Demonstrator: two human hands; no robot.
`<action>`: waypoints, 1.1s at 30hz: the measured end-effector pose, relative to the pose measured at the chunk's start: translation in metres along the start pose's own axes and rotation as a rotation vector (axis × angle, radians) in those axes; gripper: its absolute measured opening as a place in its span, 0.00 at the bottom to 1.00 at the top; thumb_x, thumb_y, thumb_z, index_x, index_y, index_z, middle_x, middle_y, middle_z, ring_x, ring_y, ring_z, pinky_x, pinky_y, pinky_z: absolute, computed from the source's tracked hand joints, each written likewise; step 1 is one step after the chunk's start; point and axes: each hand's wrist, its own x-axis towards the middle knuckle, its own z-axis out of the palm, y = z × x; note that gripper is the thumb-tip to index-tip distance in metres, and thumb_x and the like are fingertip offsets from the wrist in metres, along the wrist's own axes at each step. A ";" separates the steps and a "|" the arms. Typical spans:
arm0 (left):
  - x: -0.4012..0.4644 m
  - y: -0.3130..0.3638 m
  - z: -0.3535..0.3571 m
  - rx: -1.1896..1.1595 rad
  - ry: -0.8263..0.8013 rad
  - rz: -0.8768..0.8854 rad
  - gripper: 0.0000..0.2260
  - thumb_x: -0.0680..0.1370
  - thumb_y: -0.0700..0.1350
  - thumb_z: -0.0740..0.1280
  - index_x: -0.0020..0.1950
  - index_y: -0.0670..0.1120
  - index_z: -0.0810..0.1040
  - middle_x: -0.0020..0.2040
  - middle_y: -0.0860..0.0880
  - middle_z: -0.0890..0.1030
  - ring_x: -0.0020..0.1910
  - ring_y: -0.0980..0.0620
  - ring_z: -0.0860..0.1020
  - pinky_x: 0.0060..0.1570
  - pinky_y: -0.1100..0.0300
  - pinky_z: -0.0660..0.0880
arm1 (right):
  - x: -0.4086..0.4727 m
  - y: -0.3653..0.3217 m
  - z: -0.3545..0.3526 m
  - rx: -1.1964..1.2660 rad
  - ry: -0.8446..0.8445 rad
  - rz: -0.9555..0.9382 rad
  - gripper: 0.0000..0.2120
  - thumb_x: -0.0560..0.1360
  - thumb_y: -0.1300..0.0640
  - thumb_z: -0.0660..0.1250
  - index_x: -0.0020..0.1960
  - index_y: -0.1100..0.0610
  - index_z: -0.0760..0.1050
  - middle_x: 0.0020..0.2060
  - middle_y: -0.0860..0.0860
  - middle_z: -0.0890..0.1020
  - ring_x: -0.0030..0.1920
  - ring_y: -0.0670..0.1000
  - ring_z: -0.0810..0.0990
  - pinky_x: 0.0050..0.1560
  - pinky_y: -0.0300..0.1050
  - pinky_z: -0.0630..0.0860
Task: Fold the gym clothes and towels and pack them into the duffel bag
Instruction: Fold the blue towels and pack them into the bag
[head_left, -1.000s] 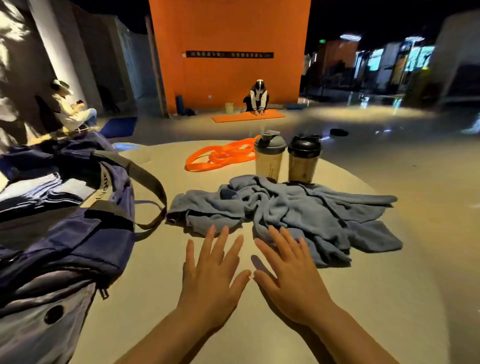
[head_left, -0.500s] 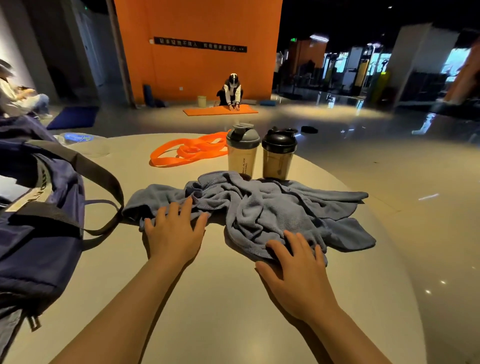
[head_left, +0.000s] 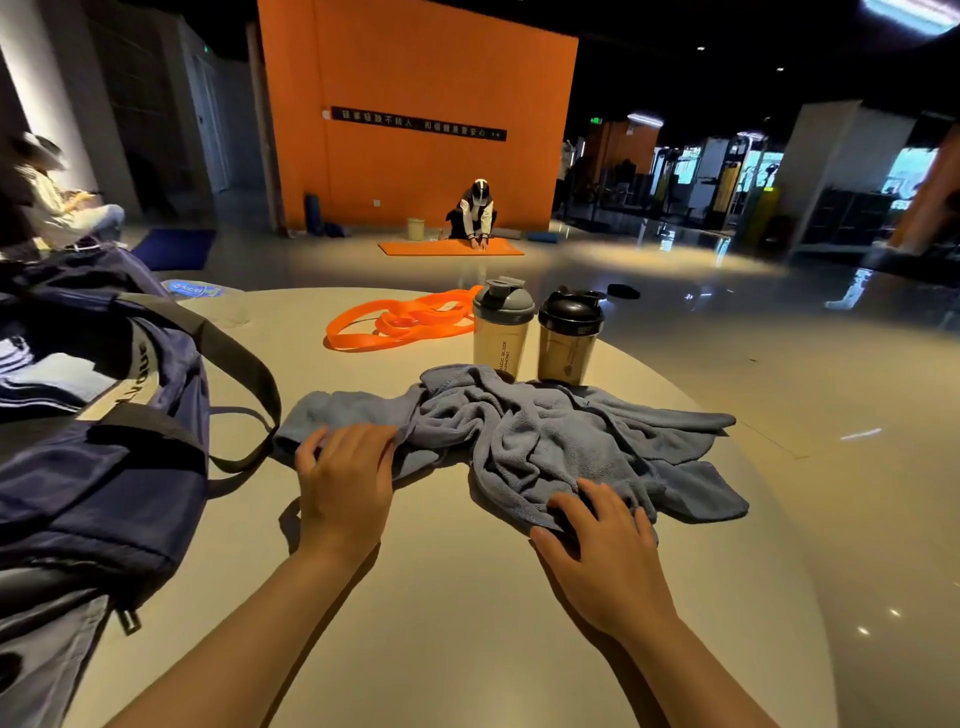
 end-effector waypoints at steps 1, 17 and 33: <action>-0.008 -0.001 -0.010 -0.041 0.033 0.003 0.09 0.78 0.42 0.63 0.47 0.39 0.81 0.38 0.44 0.82 0.36 0.42 0.80 0.50 0.40 0.73 | 0.000 0.000 0.000 0.006 0.009 -0.001 0.23 0.75 0.33 0.49 0.63 0.41 0.68 0.72 0.43 0.62 0.74 0.47 0.56 0.75 0.56 0.45; -0.068 0.007 -0.080 0.077 -0.502 0.085 0.27 0.76 0.65 0.52 0.73 0.57 0.64 0.73 0.51 0.67 0.70 0.50 0.66 0.69 0.41 0.60 | -0.005 -0.004 0.001 -0.056 0.389 -0.234 0.13 0.70 0.45 0.70 0.49 0.53 0.79 0.51 0.54 0.79 0.54 0.58 0.78 0.65 0.73 0.58; -0.046 -0.002 -0.065 -0.079 -0.276 0.114 0.21 0.77 0.54 0.61 0.68 0.48 0.73 0.66 0.46 0.75 0.66 0.44 0.72 0.68 0.35 0.60 | -0.154 0.023 -0.038 0.251 0.100 -0.374 0.18 0.74 0.30 0.56 0.54 0.40 0.72 0.55 0.31 0.73 0.47 0.38 0.76 0.41 0.28 0.74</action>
